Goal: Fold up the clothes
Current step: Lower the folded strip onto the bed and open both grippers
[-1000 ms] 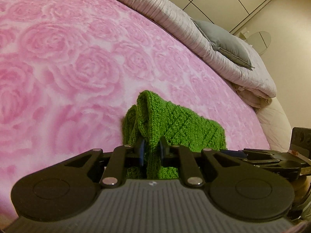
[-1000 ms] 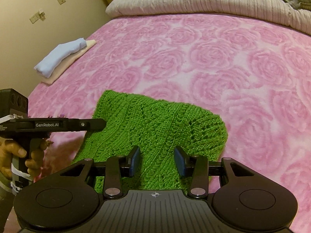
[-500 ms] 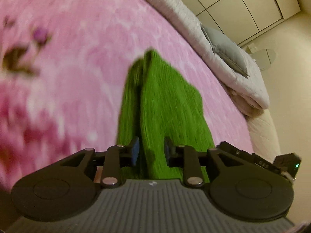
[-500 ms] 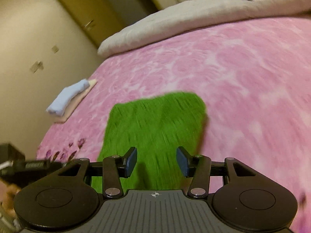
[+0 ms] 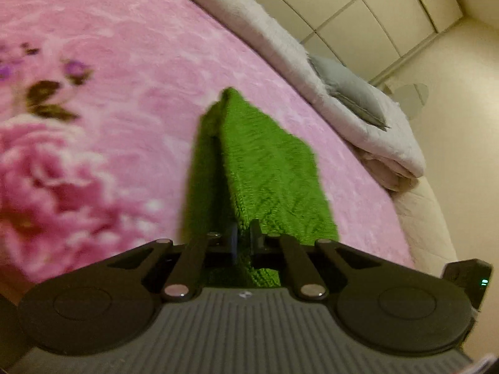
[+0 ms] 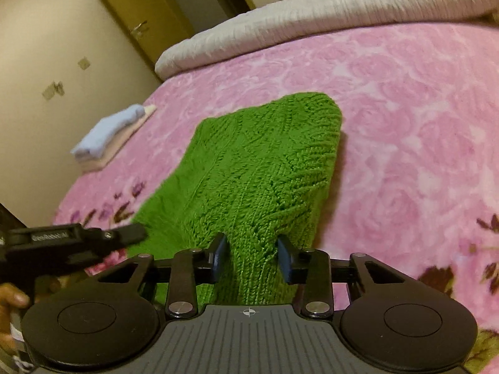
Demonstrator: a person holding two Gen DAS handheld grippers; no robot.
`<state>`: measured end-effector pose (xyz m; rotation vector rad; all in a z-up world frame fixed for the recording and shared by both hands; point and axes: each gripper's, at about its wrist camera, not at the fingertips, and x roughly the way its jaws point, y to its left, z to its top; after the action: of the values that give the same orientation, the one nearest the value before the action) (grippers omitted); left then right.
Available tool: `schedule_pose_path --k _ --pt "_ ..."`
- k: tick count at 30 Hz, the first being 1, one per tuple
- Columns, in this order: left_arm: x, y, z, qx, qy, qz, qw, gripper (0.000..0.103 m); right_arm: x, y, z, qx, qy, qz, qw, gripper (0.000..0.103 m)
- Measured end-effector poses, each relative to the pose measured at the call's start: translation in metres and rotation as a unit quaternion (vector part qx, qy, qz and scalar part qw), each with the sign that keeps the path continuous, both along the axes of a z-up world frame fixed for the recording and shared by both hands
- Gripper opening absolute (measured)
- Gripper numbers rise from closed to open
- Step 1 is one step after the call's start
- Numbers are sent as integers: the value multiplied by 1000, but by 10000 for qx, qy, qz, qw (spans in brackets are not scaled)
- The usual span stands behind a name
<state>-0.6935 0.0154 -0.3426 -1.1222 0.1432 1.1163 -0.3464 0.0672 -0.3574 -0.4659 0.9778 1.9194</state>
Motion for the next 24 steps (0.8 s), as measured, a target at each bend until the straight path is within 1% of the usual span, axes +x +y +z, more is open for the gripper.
schedule_pose_path --k 2,4,5,6,9,11,12,14,17,19,20,22,24 --pt "-2 -1 -15 -183 75 18 9998 4 -11 -4 -5 -27 -100 155 9998 36" --pt "2 -2 -29 -328 -59 5 9994 4 -23 -3 -12 25 -570 227 9981 36" --pt "6 -3 -29 -301 -83 -1 9995 4 -25 -2 -16 51 -786 189 9967 36" --pt "9 -3 -28 -262 -74 -24 9996 4 -23 -1 -19 51 -876 125 9961 37" --pt "15 -2 -20 -102 178 -253 9995 5 -8 0 -19 -103 -723 -1 9973 37" --pt "13 -1 -20 -132 288 -332 9989 7 -1 -1 -16 -222 -607 -13 9979 37" --pt "11 -3 -19 -147 282 -344 9989 7 1 -3 -13 -205 -585 -18 9981 37" --pt "9 -6 -7 -74 300 -302 9991 7 1 -8 -1 -67 -593 -42 9982 37" --pt "16 -14 19 294 537 -295 9977 5 0 -15 22 385 -650 -207 9969 37" --pt "24 -13 28 463 575 -422 9964 5 -1 -15 29 678 -628 -283 9953 37" --pt "30 -11 27 461 591 -498 9959 5 -4 -14 30 779 -602 -276 9948 37" --pt "43 -7 24 428 652 -639 9949 5 -10 -9 25 808 -558 -193 9950 36" --pt "57 -2 9 245 927 -678 9931 6 -19 -3 12 793 -656 -123 9946 35"
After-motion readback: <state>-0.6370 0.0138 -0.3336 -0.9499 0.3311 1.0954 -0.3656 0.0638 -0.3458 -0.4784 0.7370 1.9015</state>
